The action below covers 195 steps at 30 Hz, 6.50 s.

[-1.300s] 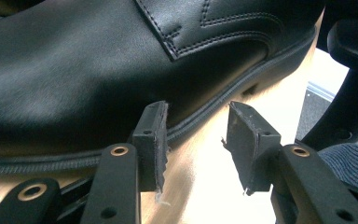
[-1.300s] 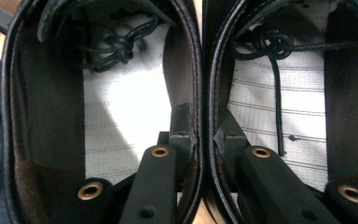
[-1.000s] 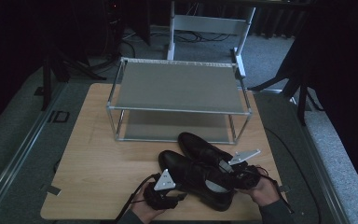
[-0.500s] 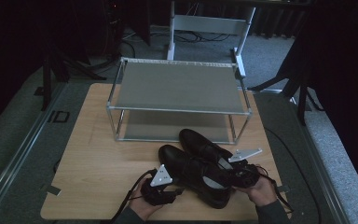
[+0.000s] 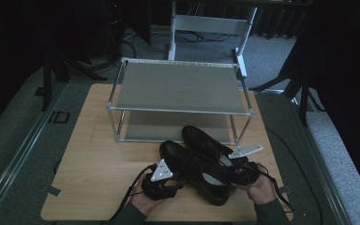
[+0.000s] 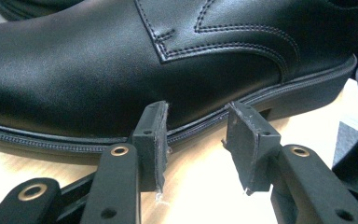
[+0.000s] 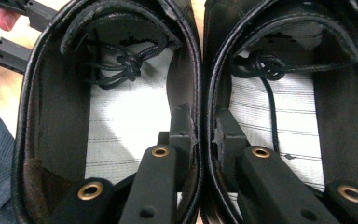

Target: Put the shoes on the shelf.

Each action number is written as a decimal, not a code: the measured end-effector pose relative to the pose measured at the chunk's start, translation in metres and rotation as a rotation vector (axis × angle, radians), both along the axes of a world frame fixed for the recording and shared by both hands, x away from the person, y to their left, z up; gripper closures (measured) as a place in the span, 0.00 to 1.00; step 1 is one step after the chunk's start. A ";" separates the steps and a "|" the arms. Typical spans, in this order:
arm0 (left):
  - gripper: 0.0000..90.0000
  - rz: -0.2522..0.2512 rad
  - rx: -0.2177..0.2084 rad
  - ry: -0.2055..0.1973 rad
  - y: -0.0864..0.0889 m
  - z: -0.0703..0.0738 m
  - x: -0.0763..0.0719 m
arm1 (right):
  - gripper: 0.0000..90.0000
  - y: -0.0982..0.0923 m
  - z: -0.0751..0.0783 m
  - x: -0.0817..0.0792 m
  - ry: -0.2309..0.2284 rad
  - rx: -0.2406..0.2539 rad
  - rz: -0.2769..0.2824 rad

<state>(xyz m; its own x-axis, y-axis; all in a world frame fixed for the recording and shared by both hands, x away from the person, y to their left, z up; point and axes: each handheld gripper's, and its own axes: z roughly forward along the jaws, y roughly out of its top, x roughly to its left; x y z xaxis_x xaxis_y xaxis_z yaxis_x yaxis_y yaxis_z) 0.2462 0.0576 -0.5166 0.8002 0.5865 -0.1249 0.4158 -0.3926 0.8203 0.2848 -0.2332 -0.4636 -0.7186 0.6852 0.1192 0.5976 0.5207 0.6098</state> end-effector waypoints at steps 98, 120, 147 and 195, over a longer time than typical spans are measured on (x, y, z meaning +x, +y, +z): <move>1.00 0.418 0.096 -0.047 -0.014 -0.010 0.103 | 0.89 0.061 -0.012 0.092 -0.130 0.069 -0.433; 1.00 0.453 0.013 -0.009 -0.014 -0.016 0.130 | 0.89 0.076 -0.016 0.103 -0.194 0.068 -0.470; 1.00 0.528 0.000 -0.115 -0.021 -0.019 0.175 | 0.89 0.093 -0.028 0.120 -0.308 0.169 -0.617; 1.00 0.613 0.039 -0.152 -0.039 -0.027 0.195 | 0.88 0.102 -0.043 0.125 -0.434 0.175 -0.663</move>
